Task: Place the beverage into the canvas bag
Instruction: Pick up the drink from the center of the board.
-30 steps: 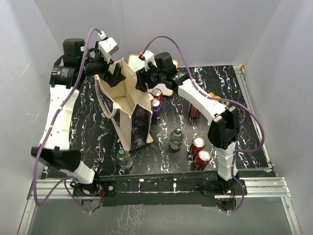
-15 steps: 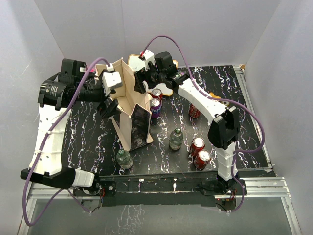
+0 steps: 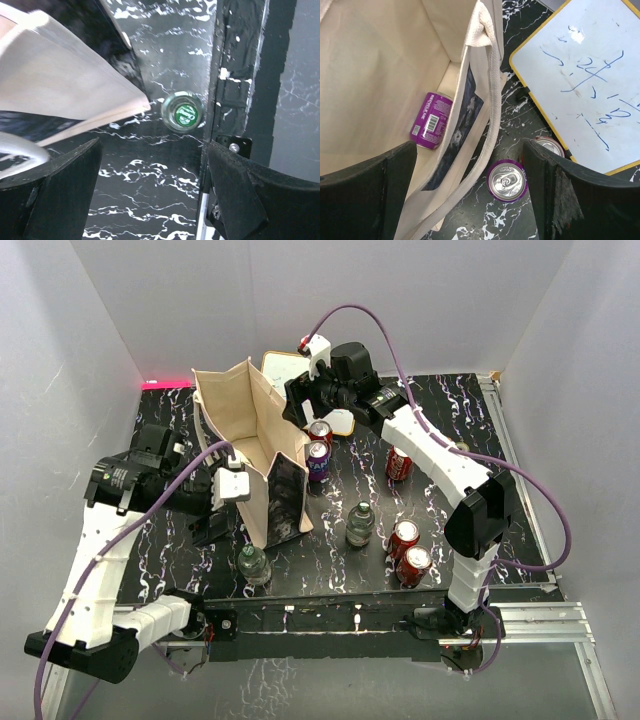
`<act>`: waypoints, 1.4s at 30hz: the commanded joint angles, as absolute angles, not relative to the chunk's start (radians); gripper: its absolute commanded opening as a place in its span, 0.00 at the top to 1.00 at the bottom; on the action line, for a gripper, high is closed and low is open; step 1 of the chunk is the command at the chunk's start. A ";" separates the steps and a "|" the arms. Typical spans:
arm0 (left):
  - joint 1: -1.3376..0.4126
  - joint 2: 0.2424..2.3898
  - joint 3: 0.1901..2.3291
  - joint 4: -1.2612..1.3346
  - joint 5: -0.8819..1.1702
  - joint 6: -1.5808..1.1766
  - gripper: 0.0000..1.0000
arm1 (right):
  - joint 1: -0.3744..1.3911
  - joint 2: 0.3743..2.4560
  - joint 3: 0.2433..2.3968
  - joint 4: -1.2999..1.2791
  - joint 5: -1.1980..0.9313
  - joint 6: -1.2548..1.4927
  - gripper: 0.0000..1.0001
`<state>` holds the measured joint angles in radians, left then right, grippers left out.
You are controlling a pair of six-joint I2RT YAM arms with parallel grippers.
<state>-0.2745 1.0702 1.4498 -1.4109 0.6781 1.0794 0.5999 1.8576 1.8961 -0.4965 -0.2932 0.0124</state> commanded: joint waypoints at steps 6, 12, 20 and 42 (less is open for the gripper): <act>-0.284 1.048 1.257 -1.410 0.653 1.185 0.21 | 0.599 1.798 1.840 -0.438 -0.239 0.002 0.10; -0.304 1.078 1.191 -1.380 0.661 1.189 0.21 | 0.604 1.795 1.827 -0.446 -0.236 0.001 0.10; -0.453 1.094 1.119 -1.262 0.594 0.996 0.21 | 0.609 1.804 1.843 -0.451 -0.230 0.003 0.10; -0.593 1.110 1.047 -1.158 0.487 0.807 0.46 | 0.623 1.798 1.822 -0.441 -0.226 0.005 0.10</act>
